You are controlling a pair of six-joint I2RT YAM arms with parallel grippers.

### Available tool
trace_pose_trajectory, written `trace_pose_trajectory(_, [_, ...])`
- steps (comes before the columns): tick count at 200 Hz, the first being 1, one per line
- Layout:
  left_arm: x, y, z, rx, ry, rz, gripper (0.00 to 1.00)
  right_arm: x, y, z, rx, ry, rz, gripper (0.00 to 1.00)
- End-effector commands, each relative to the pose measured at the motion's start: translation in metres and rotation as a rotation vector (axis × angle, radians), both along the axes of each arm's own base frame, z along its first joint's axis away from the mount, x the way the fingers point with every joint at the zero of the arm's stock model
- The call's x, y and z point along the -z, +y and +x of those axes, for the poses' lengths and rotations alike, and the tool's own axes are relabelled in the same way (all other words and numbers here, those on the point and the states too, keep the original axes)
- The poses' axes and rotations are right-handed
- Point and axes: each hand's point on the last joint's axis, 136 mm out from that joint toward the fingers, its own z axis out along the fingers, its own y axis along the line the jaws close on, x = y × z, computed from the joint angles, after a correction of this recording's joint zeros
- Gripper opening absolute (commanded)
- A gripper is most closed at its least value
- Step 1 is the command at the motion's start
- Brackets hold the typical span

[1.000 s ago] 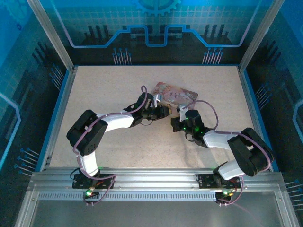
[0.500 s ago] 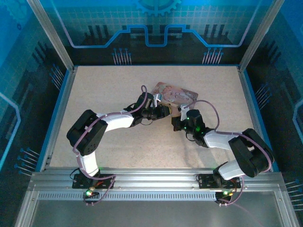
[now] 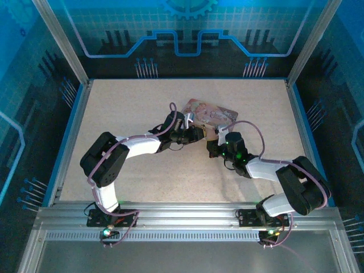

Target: Unlock the padlock with the key

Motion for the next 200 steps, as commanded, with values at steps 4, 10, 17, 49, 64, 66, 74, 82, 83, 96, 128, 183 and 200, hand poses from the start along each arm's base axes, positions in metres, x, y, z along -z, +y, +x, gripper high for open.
trace_pose_trajectory(4, [-0.043,-0.015,0.001,0.048,-0.081,-0.086,0.22,-0.008,0.002,0.006,-0.006,-0.027,0.026,0.0])
trace_pose_trajectory(10, [-0.043,-0.015,0.001,0.047,-0.08,-0.086,0.22,-0.009,0.003,0.006,-0.007,-0.027,0.027,0.0])
trace_pose_trajectory(17, [-0.043,-0.015,0.001,0.047,-0.081,-0.087,0.22,-0.009,0.003,0.006,-0.008,-0.025,0.026,0.0])
trace_pose_trajectory(49, [-0.043,-0.015,0.001,0.046,-0.078,-0.087,0.22,-0.011,0.004,0.007,-0.011,-0.031,0.035,0.0])
trace_pose_trajectory(64, [-0.042,-0.016,0.001,0.047,-0.077,-0.087,0.22,-0.012,0.005,0.007,-0.015,-0.033,0.04,0.0])
trace_pose_trajectory(66, [-0.042,-0.015,0.001,0.046,-0.077,-0.086,0.22,-0.012,0.006,0.007,-0.016,-0.033,0.041,0.0])
trace_pose_trajectory(74, [-0.042,-0.015,0.001,0.046,-0.076,-0.085,0.22,-0.013,0.006,0.008,-0.016,-0.036,0.042,0.0])
trace_pose_trajectory(82, [-0.042,-0.015,0.001,0.047,-0.078,-0.086,0.22,-0.014,0.005,0.008,-0.013,-0.04,0.044,0.0])
trace_pose_trajectory(83, [-0.043,-0.015,0.001,0.047,-0.079,-0.087,0.22,-0.014,0.006,0.008,-0.014,-0.04,0.044,0.0])
trace_pose_trajectory(96, [-0.043,-0.016,0.001,0.047,-0.078,-0.087,0.22,-0.016,0.006,0.008,-0.013,-0.044,0.045,0.0])
trace_pose_trajectory(128, [-0.043,-0.016,0.0,0.047,-0.078,-0.087,0.22,-0.02,0.004,0.01,-0.003,-0.058,0.052,0.0])
trace_pose_trajectory(183, [-0.042,-0.016,0.0,0.05,-0.075,-0.087,0.22,-0.023,0.002,0.01,0.002,-0.073,0.065,0.0])
trace_pose_trajectory(200, [-0.041,-0.016,0.0,0.05,-0.075,-0.083,0.22,-0.026,0.003,0.011,0.0,-0.078,0.07,0.0])
